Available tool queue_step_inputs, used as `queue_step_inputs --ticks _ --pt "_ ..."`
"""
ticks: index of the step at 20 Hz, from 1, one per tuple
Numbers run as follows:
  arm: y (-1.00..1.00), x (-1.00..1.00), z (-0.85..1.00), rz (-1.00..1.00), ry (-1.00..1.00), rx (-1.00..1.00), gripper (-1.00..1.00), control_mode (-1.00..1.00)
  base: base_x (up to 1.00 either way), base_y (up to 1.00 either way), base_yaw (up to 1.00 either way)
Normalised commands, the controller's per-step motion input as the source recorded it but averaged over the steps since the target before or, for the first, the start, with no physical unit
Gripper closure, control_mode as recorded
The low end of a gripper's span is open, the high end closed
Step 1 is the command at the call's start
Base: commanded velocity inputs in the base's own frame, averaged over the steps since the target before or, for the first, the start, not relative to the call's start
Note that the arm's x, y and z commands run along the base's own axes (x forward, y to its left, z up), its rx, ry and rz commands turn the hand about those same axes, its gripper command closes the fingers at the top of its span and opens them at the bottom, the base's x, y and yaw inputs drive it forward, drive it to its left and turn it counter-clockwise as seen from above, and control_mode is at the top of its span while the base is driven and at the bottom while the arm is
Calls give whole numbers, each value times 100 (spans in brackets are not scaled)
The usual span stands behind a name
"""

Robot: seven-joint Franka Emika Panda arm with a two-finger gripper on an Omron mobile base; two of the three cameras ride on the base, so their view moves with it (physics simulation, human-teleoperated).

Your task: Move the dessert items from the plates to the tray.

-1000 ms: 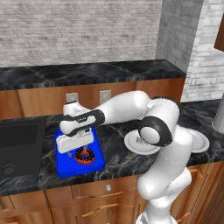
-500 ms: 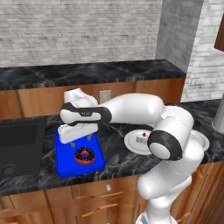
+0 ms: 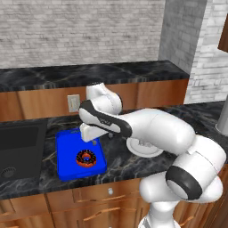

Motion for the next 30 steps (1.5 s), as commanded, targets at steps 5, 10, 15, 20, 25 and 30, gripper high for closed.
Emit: queue_step_inputs --ticks 5,10,15,20,25,30 --pt "-77 -11 27 4 -5 1 -100 -100 0 0 0" --pt "-70 0 22 5 -3 1 -100 -100 0 0 0" --pt "-66 0 12 11 -1 3 -100 -100 0 0 0" --pt "-47 2 3 13 0 1 -100 -100 0 0 0" --pt "-28 20 0 16 0 1 -100 -100 0 0 0" --pt "-34 30 0 15 0 1 -100 -100 0 0 0"
